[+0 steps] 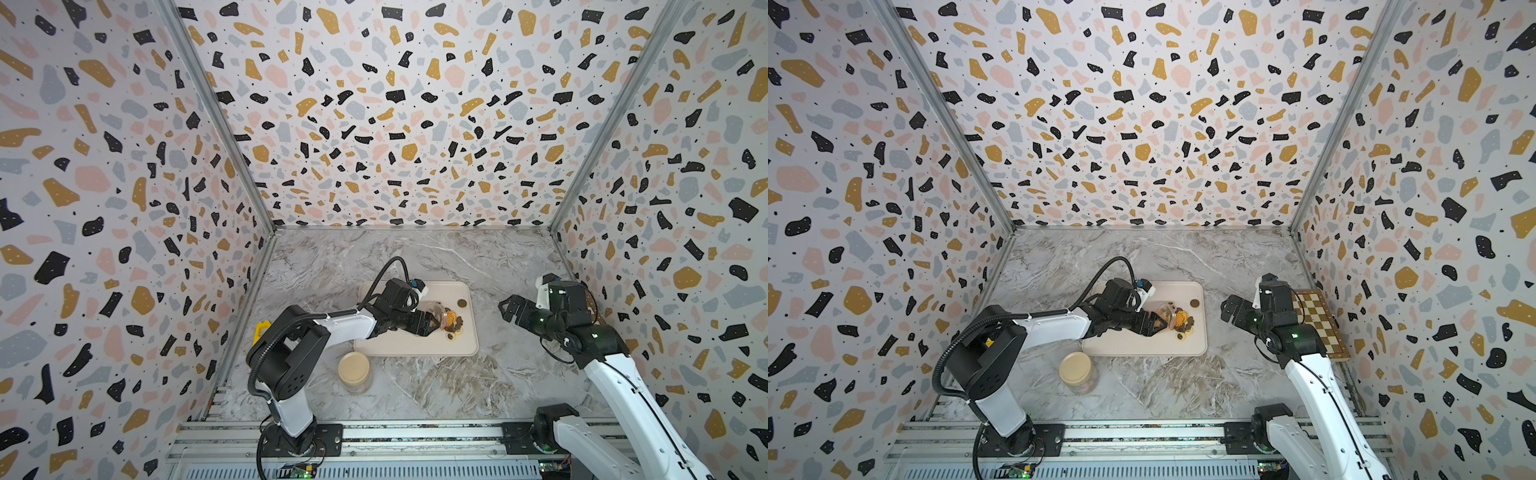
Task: Pour the cookies out of the jar
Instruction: Pour the cookies in the jar onto the tray.
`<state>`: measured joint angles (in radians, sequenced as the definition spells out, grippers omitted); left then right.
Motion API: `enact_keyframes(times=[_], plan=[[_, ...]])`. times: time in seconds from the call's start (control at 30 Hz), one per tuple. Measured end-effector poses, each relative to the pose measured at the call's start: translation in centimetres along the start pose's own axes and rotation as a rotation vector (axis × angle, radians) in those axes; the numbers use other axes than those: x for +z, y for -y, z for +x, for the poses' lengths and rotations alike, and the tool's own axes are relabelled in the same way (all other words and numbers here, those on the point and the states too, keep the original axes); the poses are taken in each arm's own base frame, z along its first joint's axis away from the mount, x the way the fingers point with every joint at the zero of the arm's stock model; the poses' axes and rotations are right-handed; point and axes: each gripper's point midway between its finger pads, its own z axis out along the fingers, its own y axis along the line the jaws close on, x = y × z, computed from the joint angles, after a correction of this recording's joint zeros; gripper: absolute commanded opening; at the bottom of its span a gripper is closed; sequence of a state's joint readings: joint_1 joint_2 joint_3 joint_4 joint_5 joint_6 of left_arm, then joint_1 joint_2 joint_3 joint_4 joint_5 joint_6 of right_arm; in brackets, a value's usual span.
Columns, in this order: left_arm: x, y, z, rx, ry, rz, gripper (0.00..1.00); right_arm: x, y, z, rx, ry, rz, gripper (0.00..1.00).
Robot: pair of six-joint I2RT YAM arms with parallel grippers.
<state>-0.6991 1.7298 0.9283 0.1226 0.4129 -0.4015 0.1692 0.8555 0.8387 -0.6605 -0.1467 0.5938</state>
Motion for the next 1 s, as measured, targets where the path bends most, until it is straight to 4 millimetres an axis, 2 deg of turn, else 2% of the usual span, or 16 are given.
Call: enact_keyframes(times=[0.13,0.3,0.6,1.0], plan=[[0.0,0.4,-0.3,-0.019,0.011,-0.004,0.00,0.0,0.0,0.0,0.000,-0.001,-0.002,0.99],[0.8,-0.2,0.2,-0.051,-0.006,-0.010,0.00,-0.2,0.0,0.1,0.000,0.000,-0.002,0.99],[1.2,-0.3,-0.8,-0.104,0.009,-0.024,0.00,-0.4,0.1,0.1,0.004,0.003,0.000,0.99],[-1.3,1.5,-2.5,-0.137,0.015,-0.042,0.00,-0.4,0.1,0.1,0.004,0.003,0.000,0.99]])
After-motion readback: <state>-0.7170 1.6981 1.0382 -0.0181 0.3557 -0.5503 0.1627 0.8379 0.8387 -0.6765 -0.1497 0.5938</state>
